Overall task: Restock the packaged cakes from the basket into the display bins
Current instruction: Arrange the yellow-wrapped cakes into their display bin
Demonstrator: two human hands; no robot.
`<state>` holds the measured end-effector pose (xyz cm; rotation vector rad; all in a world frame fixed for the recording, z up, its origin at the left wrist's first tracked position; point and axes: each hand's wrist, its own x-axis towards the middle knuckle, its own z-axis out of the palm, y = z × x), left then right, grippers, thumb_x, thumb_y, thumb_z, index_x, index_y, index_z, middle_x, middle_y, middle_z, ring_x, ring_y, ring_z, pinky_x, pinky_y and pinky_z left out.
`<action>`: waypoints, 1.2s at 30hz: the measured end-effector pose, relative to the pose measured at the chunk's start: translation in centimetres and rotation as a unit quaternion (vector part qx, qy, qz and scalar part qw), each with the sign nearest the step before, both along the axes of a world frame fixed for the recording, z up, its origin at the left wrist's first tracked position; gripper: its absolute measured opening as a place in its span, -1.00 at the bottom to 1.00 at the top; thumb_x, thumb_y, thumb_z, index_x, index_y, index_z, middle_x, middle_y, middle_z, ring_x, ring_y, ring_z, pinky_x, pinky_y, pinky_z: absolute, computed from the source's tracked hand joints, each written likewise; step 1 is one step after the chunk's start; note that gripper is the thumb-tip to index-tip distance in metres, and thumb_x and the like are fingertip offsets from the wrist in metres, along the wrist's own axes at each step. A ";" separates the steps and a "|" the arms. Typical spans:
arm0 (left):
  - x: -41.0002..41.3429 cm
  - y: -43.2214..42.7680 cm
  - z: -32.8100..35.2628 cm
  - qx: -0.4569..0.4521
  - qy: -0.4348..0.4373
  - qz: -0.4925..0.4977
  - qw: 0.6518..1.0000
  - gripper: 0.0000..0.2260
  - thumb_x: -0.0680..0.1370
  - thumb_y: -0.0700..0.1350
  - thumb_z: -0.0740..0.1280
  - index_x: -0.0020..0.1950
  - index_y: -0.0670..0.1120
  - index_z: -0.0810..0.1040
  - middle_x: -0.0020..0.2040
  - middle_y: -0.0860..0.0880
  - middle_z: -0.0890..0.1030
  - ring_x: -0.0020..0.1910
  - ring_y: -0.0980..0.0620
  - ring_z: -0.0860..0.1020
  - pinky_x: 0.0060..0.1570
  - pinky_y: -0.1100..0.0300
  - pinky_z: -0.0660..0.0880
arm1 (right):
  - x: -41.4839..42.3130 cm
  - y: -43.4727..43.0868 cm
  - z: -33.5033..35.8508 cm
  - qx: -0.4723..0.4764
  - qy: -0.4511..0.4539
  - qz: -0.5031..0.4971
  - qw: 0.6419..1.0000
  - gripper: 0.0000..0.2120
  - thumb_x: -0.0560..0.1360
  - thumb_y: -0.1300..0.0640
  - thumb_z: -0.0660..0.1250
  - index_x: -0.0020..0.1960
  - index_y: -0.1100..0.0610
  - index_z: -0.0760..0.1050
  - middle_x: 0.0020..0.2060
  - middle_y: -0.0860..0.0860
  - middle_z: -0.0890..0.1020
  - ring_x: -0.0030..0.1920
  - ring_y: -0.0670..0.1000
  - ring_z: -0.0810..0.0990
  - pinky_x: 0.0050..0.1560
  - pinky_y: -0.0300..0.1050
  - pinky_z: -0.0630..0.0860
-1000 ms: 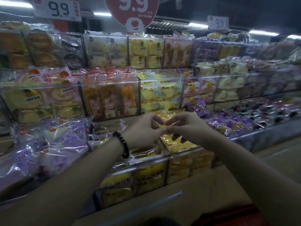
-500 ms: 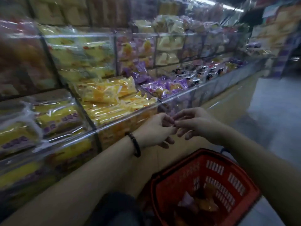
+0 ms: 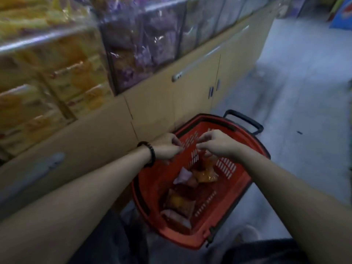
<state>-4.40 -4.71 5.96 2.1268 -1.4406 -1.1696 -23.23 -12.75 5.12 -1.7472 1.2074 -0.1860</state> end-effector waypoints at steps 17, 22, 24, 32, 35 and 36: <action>-2.3 -6.5 -20.8 0.049 -0.196 -0.232 0.951 -0.61 0.60 0.00 0.38 0.39 -0.10 0.48 0.43 -0.18 0.43 0.45 -0.21 0.41 0.41 0.04 0.36 | -0.2 -11.7 -17.4 0.033 0.312 0.090 0.945 -0.58 0.63 0.00 0.41 0.37 0.23 0.50 -0.03 0.10 0.62 -0.23 0.04 0.57 -0.40 -0.20 0.42; -4.1 -8.5 -24.9 0.046 -0.232 -0.278 0.931 -0.47 0.58 0.05 0.36 0.52 -0.03 0.35 0.54 -0.14 0.29 0.55 -0.23 0.27 0.52 -0.11 0.27 | -2.4 -13.0 -21.6 -0.009 0.313 0.076 0.947 -0.30 0.56 0.05 0.45 0.62 0.05 0.26 0.50 0.15 0.46 0.42 0.21 0.52 0.33 0.01 0.54; -4.6 -9.2 -25.8 0.051 -0.247 -0.285 0.925 -0.39 0.59 0.06 0.34 0.60 0.00 0.24 0.60 -0.12 0.22 0.59 -0.20 0.20 0.54 -0.13 0.21 | -2.2 -13.4 -22.4 -0.010 0.307 0.070 0.949 -0.35 0.56 -0.03 0.44 0.59 -0.01 0.32 0.50 0.12 0.47 0.41 0.19 0.52 0.36 0.04 0.53; -7.1 -10.7 -28.5 0.044 -0.124 -0.158 0.979 -0.28 0.66 0.17 0.24 0.70 0.13 -0.08 0.71 0.05 -0.03 0.68 -0.03 0.03 0.59 -0.01 -0.06 | -0.1 -12.2 -25.0 0.009 0.288 -0.036 0.957 -0.43 0.60 0.06 0.41 0.55 0.06 0.29 0.39 0.17 0.55 0.33 0.24 0.57 0.07 -0.08 0.47; -7.4 -10.6 -29.6 0.066 -0.112 -0.107 0.986 -0.45 0.73 0.05 0.10 0.70 0.08 0.02 0.71 0.03 0.05 0.66 0.00 0.08 0.52 0.09 -0.07 | -0.1 -11.9 -26.2 0.008 0.278 -0.080 0.957 -0.46 0.59 0.13 0.40 0.52 0.06 0.33 0.31 0.17 0.60 0.27 0.23 0.61 0.03 -0.05 0.53; -7.3 -10.6 -30.2 0.071 -0.122 -0.096 0.985 -0.47 0.73 0.06 0.09 0.70 0.07 0.06 0.70 0.01 0.09 0.65 -0.02 0.12 0.54 0.04 -0.05 | 0.0 -11.9 -26.3 0.002 0.281 -0.079 0.957 -0.43 0.57 0.17 0.41 0.53 0.05 0.32 0.32 0.17 0.59 0.28 0.24 0.60 0.07 -0.02 0.57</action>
